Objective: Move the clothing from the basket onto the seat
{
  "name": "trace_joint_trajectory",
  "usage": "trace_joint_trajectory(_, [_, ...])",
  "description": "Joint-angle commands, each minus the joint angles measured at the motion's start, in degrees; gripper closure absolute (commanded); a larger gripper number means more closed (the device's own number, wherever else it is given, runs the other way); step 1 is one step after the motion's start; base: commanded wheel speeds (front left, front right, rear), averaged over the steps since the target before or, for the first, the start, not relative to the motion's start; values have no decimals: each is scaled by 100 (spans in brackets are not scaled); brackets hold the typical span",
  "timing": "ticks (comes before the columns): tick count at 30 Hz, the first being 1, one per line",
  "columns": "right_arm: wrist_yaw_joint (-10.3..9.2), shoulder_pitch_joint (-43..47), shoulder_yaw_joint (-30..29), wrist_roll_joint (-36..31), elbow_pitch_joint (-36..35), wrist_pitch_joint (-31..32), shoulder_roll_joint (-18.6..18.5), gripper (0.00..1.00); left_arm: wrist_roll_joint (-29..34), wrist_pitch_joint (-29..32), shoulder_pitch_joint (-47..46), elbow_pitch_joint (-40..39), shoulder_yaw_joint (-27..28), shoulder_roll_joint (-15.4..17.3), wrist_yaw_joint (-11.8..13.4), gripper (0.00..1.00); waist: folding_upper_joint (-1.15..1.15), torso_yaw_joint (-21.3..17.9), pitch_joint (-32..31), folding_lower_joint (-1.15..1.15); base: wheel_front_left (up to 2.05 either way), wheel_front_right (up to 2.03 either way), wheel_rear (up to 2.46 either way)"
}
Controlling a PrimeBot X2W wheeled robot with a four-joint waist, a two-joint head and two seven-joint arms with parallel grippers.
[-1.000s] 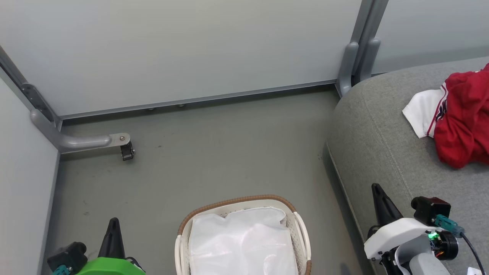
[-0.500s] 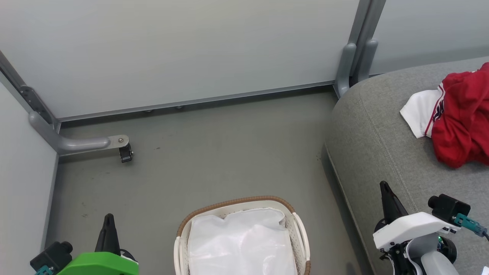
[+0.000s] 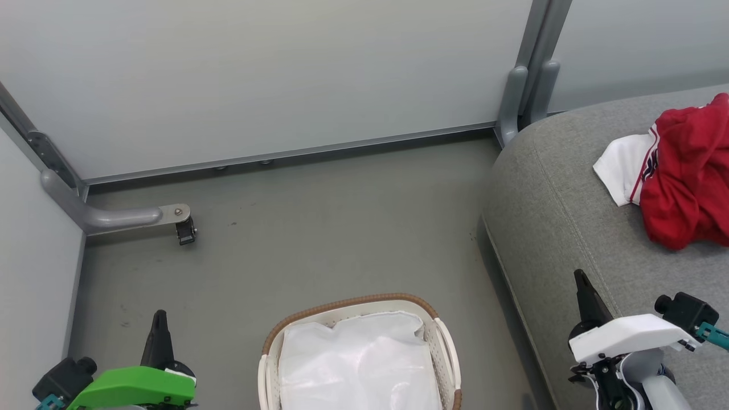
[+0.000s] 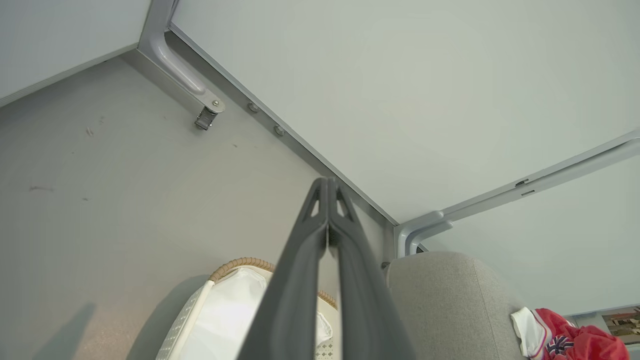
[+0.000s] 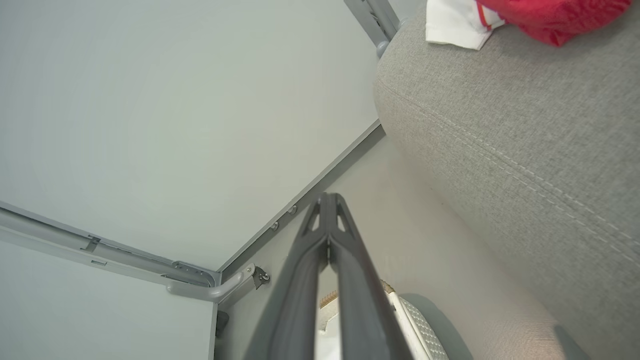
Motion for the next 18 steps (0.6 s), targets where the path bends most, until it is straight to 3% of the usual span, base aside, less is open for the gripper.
trace_joint_trajectory(1, [-3,-16,-42,206,-96,47,-32,100,-198,49,-181,-98,39,36,-27,100,0,-3,-3,0,0,0,0])
trace_joint_trajectory(18, [-4,10,-176,1342,-224,338,-38,100,-1256,339,-261,-231,101,42,-36,100,0,-42,-35,0,0,0,0])
